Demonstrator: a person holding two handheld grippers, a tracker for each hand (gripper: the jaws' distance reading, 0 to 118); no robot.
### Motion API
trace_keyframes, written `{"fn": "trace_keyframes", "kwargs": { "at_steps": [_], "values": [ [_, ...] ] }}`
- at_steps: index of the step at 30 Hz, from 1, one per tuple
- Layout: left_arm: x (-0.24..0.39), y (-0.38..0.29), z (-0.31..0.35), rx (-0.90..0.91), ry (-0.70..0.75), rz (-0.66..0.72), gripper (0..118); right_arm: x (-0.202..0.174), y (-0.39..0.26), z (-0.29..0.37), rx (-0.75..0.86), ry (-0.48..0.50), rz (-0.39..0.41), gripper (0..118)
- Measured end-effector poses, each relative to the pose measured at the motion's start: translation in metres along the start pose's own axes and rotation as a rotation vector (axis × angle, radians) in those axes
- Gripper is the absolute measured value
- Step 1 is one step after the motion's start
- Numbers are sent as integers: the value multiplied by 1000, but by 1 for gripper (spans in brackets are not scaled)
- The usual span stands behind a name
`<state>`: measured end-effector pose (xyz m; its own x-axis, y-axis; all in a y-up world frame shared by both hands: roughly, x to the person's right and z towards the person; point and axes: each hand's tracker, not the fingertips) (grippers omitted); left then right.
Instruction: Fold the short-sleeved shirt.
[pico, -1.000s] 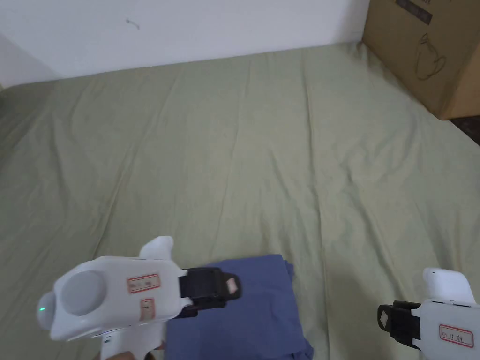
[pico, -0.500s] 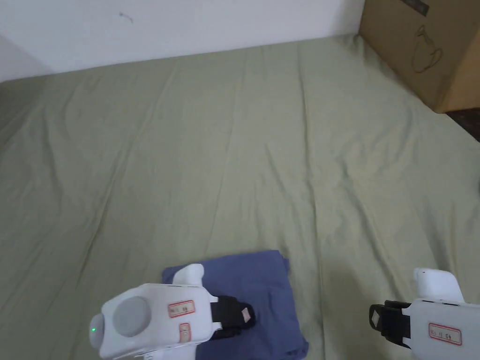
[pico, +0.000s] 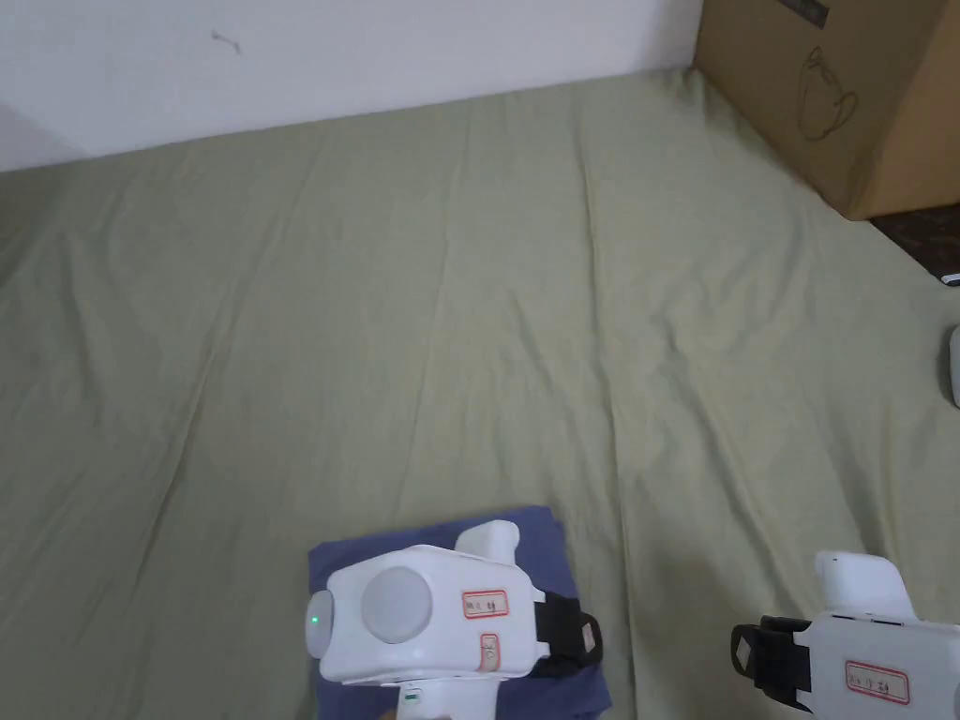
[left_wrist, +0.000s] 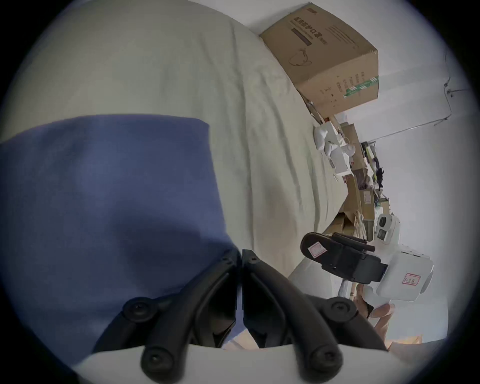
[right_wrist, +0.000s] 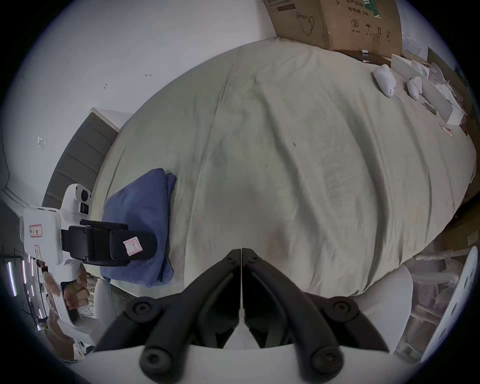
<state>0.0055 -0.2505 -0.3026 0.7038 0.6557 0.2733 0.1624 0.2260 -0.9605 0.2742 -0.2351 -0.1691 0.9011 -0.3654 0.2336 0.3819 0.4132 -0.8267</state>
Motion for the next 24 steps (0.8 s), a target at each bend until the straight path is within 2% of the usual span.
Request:
{"fn": "trace_keyframes", "kwargs": {
  "at_steps": [4,9,12,16,20,22,24],
  "values": [
    [6,-12,-3,-6,2,-27,4,-4,3,3,6,2,14,0],
    [-4,-13,62,155,-56,-2,4,-20,16,10,29,33,50,0],
    [-29,-16,120,277,-55,27,4,-54,29,10,43,59,167,0],
    [-77,-30,173,391,27,138,4,-108,46,2,52,156,279,0],
    [-120,-50,192,411,66,247,4,-157,52,-23,16,215,399,0],
    [-135,-62,193,417,36,287,4,-177,52,-40,-44,234,420,0],
    [-149,-72,193,415,20,337,4,-181,45,-81,-125,224,474,0]
  ]
}}
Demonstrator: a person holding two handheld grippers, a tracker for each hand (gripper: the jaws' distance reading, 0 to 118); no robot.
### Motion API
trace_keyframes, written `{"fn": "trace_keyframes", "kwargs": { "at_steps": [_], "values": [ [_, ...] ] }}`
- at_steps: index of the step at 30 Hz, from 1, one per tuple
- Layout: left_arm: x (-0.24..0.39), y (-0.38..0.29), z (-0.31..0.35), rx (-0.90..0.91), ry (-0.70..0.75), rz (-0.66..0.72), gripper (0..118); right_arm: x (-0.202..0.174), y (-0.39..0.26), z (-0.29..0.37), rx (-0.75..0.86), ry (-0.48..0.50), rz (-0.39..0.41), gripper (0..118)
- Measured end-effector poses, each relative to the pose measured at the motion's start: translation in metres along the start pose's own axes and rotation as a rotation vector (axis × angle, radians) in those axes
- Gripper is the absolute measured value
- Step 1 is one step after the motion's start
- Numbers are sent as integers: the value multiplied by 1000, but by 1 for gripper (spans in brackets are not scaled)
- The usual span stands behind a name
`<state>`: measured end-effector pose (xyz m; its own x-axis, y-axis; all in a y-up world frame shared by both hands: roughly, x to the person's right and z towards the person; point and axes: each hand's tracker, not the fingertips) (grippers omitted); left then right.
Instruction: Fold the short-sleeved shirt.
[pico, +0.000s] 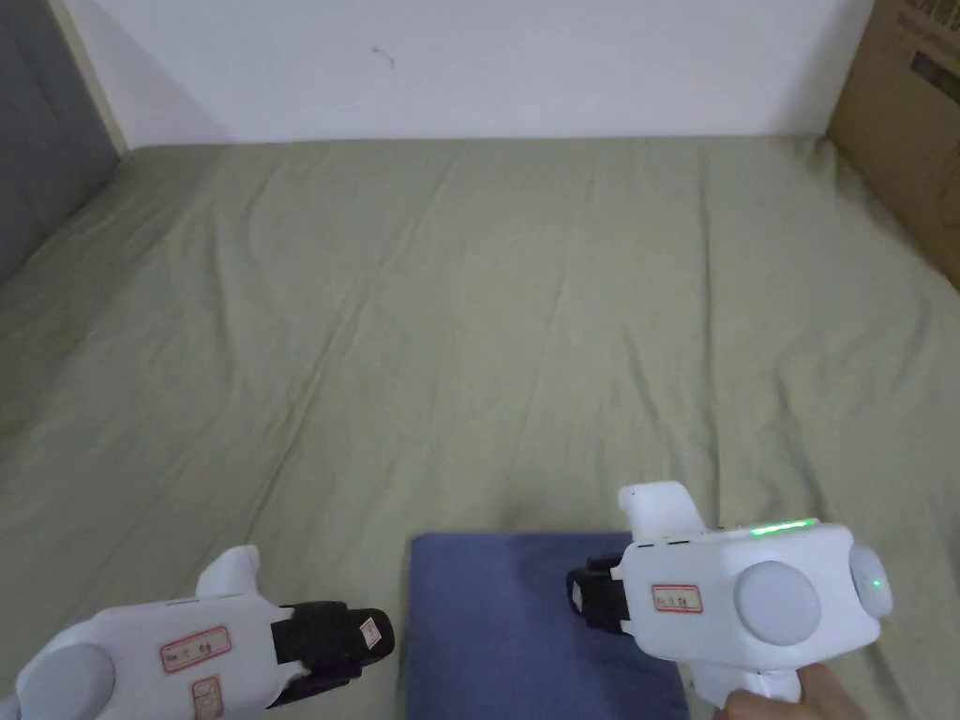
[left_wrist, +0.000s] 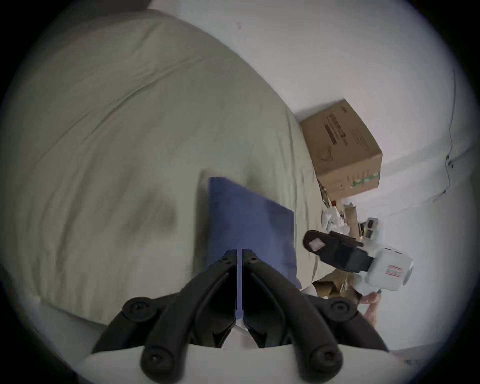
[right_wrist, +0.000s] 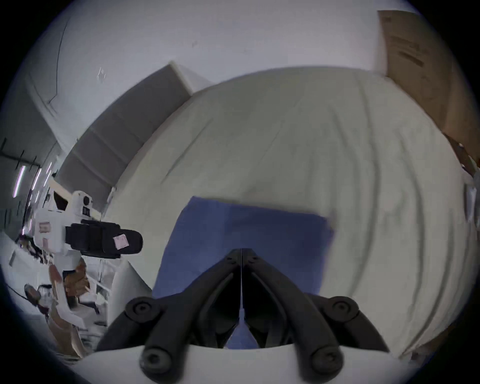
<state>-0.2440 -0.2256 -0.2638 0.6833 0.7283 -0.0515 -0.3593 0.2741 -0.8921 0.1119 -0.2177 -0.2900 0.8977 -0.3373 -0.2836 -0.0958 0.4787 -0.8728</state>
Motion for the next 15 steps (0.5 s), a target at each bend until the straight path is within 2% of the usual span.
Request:
{"fn": "trace_keyframes", "kwargs": {
  "at_steps": [2,3,5,7,8,9,10,11,12,13,14,15],
  "values": [
    [-12,-3,-2,7,0,26,4,1,-5,-27,-114,-93,46,0],
    [-17,-4,-2,9,-2,38,4,4,-10,-28,-105,-85,45,0],
    [-25,-4,-4,12,-31,57,4,6,-2,9,-78,-45,-20,0],
    [-31,-2,-9,18,-57,92,4,11,4,32,-75,-32,-43,0],
    [-33,-1,-13,27,-64,111,5,7,-1,2,-76,-33,-40,0],
    [-34,1,-16,30,-61,115,10,5,-1,3,-77,-37,-38,0],
    [-33,3,-20,28,-56,122,19,5,-2,6,-78,-41,-33,0],
    [-33,5,-25,25,-53,119,38,7,-3,-4,-78,-41,-30,0],
    [-33,7,-31,21,-65,110,72,8,-4,-20,-81,-44,-28,0],
    [-33,8,-37,11,-95,94,96,8,-4,-21,-84,-45,-25,0],
    [-31,10,-44,4,-115,91,110,8,-4,-21,-86,-46,-23,0],
    [-31,12,-50,-8,-148,95,118,8,-3,-21,-88,-46,-20,0]
  ]
}}
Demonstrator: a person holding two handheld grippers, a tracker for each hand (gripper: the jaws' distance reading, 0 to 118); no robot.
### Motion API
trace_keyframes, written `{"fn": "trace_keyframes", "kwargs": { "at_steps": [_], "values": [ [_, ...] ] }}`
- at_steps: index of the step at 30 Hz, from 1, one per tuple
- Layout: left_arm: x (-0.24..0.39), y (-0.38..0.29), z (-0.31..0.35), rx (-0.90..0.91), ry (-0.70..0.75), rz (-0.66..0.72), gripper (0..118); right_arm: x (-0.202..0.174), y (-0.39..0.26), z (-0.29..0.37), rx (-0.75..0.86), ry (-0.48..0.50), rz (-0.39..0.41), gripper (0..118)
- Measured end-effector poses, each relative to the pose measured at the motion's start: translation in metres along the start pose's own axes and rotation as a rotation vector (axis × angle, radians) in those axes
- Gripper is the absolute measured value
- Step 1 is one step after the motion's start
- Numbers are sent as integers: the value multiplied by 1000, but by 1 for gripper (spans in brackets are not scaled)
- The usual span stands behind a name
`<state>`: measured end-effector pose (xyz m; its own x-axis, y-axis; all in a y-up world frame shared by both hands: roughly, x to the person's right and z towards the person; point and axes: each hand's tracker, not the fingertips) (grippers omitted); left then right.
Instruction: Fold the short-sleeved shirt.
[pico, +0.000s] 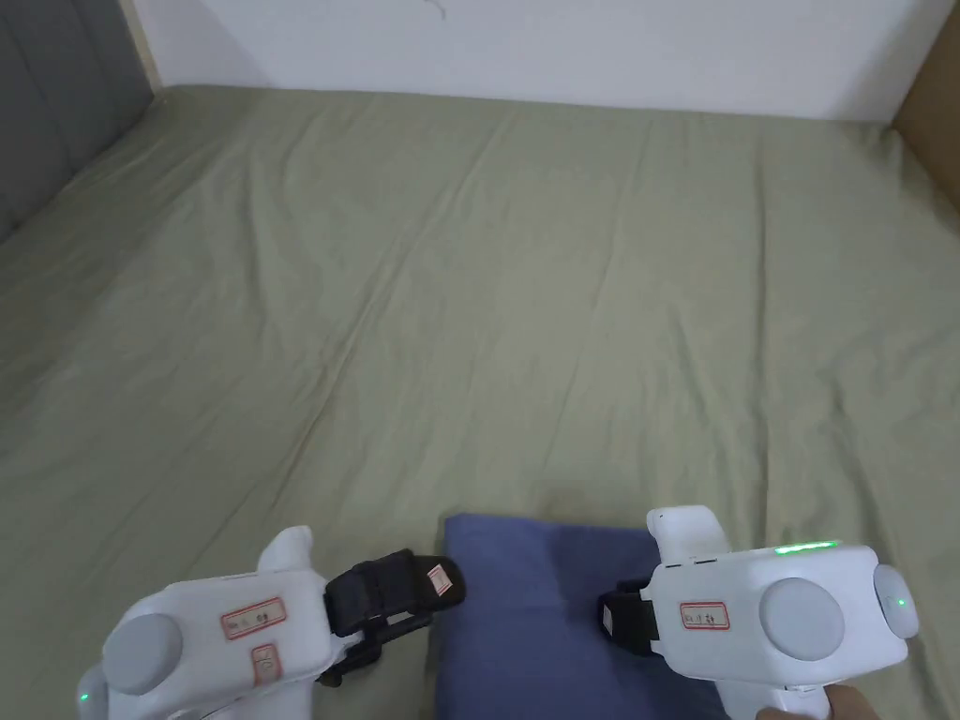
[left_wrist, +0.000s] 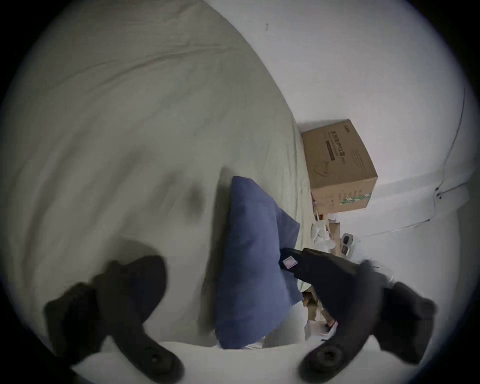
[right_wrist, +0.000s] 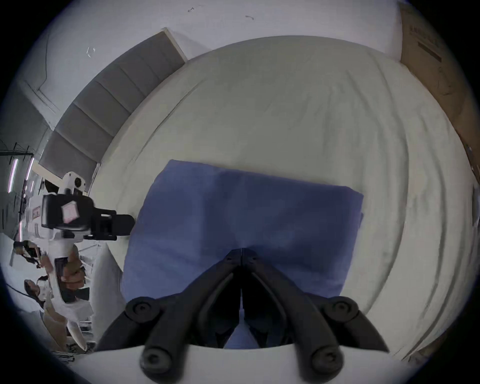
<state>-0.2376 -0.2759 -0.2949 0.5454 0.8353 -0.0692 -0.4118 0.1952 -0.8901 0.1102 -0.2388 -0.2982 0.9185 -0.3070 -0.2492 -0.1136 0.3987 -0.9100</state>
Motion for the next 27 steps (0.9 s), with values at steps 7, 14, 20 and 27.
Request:
{"fn": "trace_keyframes", "kwargs": {
  "at_steps": [7,14,20,27],
  "values": [
    [-12,8,-45,-146,-156,42,118,10,-2,-1,10,32,-47,0],
    [-9,12,-72,-222,-56,-16,32,10,-3,0,11,40,-60,0],
    [1,21,-53,-238,-51,-73,31,3,1,11,29,39,-41,0],
    [10,49,-18,-199,25,-124,30,1,2,33,83,29,-50,0]
  ]
}}
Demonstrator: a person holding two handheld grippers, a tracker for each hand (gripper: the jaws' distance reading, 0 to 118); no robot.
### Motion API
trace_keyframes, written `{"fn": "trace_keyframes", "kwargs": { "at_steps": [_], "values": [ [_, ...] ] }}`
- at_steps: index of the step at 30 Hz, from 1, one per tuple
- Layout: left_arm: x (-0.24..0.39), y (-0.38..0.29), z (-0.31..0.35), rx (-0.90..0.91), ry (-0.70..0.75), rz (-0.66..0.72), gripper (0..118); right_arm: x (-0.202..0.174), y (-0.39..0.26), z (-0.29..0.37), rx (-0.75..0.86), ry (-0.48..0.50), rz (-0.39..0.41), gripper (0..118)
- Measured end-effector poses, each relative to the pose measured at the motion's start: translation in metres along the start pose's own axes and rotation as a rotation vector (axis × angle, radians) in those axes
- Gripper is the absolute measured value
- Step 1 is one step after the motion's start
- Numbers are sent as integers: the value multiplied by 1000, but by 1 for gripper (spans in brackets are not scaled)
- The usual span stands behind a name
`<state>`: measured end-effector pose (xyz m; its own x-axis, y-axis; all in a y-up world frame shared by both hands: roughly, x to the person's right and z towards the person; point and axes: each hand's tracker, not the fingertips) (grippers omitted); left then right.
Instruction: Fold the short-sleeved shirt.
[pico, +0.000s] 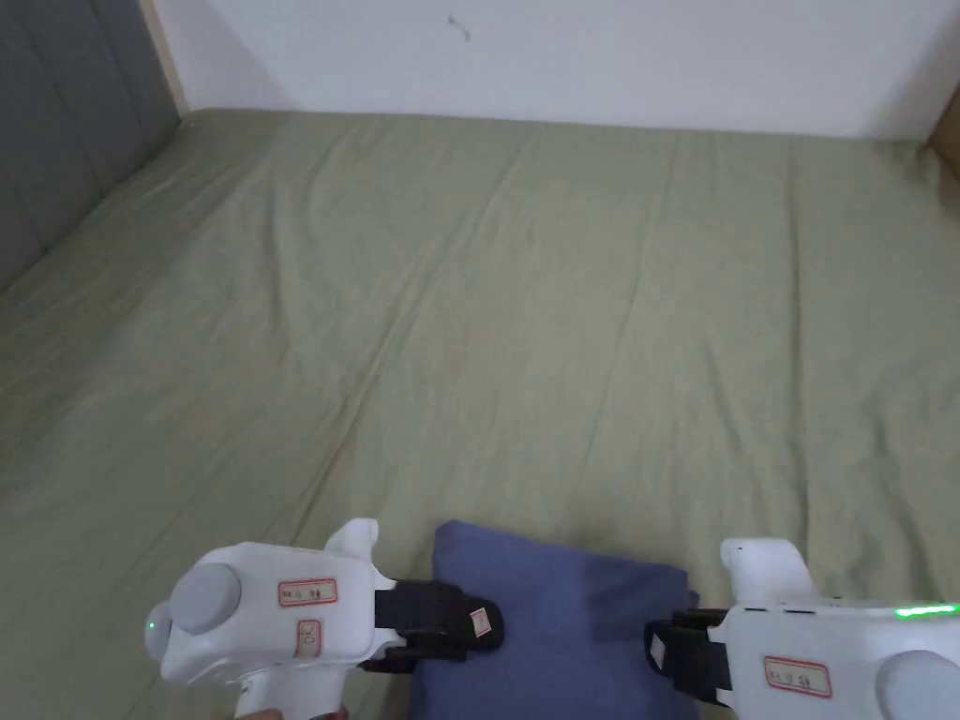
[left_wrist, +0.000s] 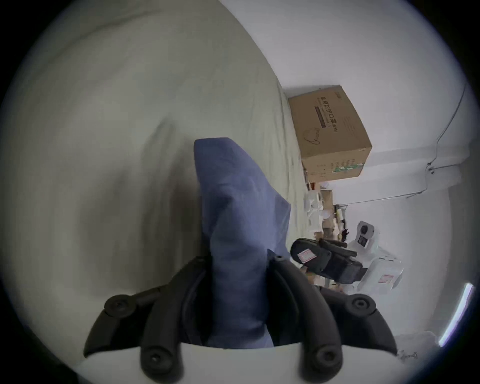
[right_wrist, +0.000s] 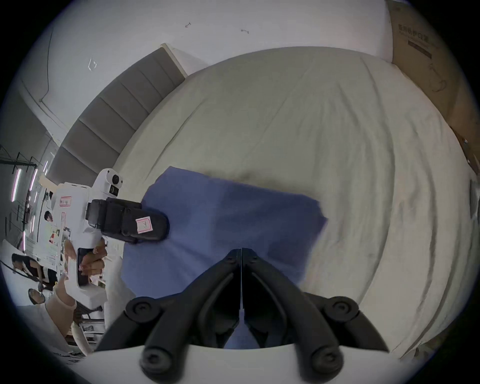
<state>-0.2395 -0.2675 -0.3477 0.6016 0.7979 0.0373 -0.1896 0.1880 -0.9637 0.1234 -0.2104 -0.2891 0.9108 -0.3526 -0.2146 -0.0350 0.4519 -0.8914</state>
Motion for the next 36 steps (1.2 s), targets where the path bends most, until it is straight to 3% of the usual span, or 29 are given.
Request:
{"fn": "trace_keyframes", "kwargs": {
  "at_steps": [6,14,19,22,23,27,29,32,33,34,35,36],
  "values": [
    [-15,42,71,18,229,-55,30,10,2,10,28,-29,-32,0],
    [-51,113,164,-30,762,-221,29,12,2,7,25,-80,-104,0],
    [-90,138,188,-156,1231,-329,29,9,5,2,11,-90,-116,0],
    [-120,145,198,-145,1286,-343,30,7,7,2,16,-77,-129,0],
    [-124,147,201,-129,1281,-323,32,7,8,3,20,-62,-131,0],
    [-118,146,207,-54,1418,-304,91,3,11,4,9,-67,-115,0],
    [-95,136,209,-13,1398,-318,101,4,11,4,6,-68,-122,0],
    [-58,120,208,46,1300,-281,101,25,7,1,21,-41,-149,0],
    [-47,115,206,62,1245,-275,99,27,6,1,25,-33,-149,0],
    [-34,107,204,90,1190,-266,88,22,9,0,24,-33,-150,0],
    [-20,98,199,113,1130,-266,66,22,9,0,25,-33,-146,0],
    [-40,110,203,129,1080,-269,22,22,9,0,26,-35,-142,0]
  ]
}}
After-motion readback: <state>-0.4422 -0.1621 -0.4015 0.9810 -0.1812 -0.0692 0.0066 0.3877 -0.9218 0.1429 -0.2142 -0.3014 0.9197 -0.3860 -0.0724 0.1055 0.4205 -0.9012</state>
